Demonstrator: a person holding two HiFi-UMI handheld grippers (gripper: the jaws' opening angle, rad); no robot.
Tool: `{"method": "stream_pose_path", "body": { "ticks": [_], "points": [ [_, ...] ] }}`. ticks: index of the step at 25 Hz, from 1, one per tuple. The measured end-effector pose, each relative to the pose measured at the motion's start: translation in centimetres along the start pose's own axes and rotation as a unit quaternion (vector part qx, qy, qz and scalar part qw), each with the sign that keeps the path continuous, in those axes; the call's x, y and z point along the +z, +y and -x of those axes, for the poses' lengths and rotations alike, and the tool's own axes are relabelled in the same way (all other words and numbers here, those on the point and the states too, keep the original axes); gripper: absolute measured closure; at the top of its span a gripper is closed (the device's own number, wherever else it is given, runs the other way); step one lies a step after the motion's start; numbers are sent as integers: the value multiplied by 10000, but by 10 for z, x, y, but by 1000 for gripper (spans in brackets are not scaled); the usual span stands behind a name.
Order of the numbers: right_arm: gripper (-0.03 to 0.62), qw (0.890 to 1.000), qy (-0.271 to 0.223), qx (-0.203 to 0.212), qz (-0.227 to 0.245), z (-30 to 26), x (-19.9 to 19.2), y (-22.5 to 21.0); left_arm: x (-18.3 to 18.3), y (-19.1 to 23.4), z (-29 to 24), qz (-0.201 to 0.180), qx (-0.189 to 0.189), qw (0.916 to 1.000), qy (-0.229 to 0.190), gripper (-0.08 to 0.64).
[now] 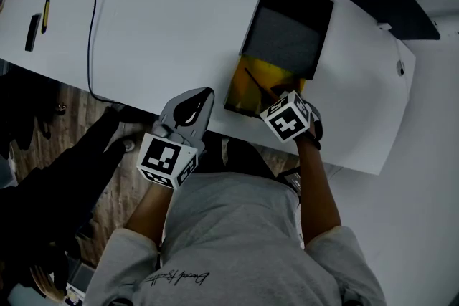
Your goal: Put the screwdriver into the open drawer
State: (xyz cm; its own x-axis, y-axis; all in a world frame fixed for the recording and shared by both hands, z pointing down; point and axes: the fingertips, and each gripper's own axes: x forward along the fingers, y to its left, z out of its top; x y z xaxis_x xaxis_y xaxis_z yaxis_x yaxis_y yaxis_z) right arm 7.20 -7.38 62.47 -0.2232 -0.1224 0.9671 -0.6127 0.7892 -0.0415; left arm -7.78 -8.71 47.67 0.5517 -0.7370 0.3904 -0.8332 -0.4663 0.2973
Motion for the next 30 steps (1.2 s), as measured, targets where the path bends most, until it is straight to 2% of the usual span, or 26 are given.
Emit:
{"method": "stream_pose_path", "body": {
  "ticks": [11,16,24,30],
  "points": [
    [458,9962,-708,195,-467,26,8,4,11,-13,6,-100,-19,9999,-66,558],
    [496,9930,-1062,-6,-516,48,8,0,21,-22,8,-137,-52,9998,-128,558],
    [531,9812,-1803,-179,-657,101,16,2,39,-38,14,-330,-161,9991,-213,558],
    [567,9678,-2368,-342,-787,143,23,4,50,-51,21,-405,-264,9985,-267,558]
  ]
}}
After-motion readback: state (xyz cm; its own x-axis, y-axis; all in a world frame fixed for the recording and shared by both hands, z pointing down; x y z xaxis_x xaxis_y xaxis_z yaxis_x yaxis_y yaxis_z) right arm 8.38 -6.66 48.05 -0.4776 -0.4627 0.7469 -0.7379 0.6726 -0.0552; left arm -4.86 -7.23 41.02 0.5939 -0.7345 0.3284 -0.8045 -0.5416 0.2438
